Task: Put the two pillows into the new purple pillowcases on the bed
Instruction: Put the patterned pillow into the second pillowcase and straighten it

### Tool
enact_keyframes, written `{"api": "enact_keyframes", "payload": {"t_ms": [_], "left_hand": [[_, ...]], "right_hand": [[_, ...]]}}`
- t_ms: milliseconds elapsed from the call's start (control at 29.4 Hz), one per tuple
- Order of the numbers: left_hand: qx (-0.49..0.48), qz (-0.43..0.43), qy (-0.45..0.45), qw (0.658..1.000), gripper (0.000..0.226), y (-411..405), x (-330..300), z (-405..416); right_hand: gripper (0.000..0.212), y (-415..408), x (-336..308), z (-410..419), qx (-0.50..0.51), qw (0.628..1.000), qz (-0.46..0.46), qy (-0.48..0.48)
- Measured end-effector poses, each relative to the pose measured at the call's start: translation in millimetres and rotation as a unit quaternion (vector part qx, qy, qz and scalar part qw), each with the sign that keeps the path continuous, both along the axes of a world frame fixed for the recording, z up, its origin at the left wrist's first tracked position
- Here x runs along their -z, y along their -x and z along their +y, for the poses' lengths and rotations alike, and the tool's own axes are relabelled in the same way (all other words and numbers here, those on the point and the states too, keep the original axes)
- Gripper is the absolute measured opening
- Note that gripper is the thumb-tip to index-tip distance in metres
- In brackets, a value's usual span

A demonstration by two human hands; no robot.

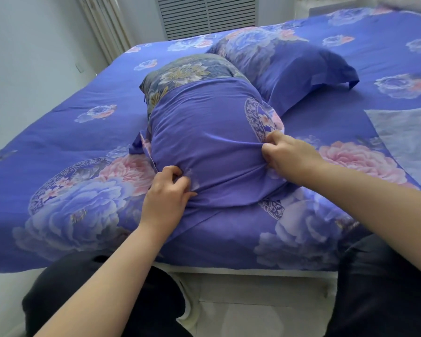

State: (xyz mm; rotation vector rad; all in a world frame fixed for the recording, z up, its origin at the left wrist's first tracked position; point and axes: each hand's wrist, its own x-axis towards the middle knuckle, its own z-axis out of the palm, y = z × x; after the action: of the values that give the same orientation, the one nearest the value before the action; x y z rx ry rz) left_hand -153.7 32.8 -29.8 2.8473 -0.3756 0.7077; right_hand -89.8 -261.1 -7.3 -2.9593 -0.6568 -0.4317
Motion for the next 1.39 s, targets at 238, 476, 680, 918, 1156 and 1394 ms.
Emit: {"api": "enact_keyframes", "payload": {"t_ms": [238,476,680,918,1156,1394], "left_hand": [[-0.021,0.1,-0.018,0.995,0.02,0,-35,-11],[0.029,0.29,0.234,0.927,0.021,-56,-76,13],[0.006,0.319,0.223,0.921,0.047,-74,-79,28],[0.039,0.062,0.144,0.987,0.042,-71,-67,17],[0.042,0.168,0.211,0.962,0.035,-87,-67,6],[0.075,0.467,0.387,0.791,0.072,-98,-73,36]], "right_hand": [[0.013,-9,-28,3,0.027,0.988,0.092,-0.124],[0.012,-43,-32,14,0.008,0.956,0.13,-0.263],[0.028,-55,-52,15,-0.021,0.933,0.264,-0.244],[0.017,-49,-33,19,0.001,0.973,0.057,-0.222],[0.012,-66,-31,23,0.065,0.934,0.092,-0.34],[0.043,-73,-50,9,0.003,0.882,0.344,-0.322]]}}
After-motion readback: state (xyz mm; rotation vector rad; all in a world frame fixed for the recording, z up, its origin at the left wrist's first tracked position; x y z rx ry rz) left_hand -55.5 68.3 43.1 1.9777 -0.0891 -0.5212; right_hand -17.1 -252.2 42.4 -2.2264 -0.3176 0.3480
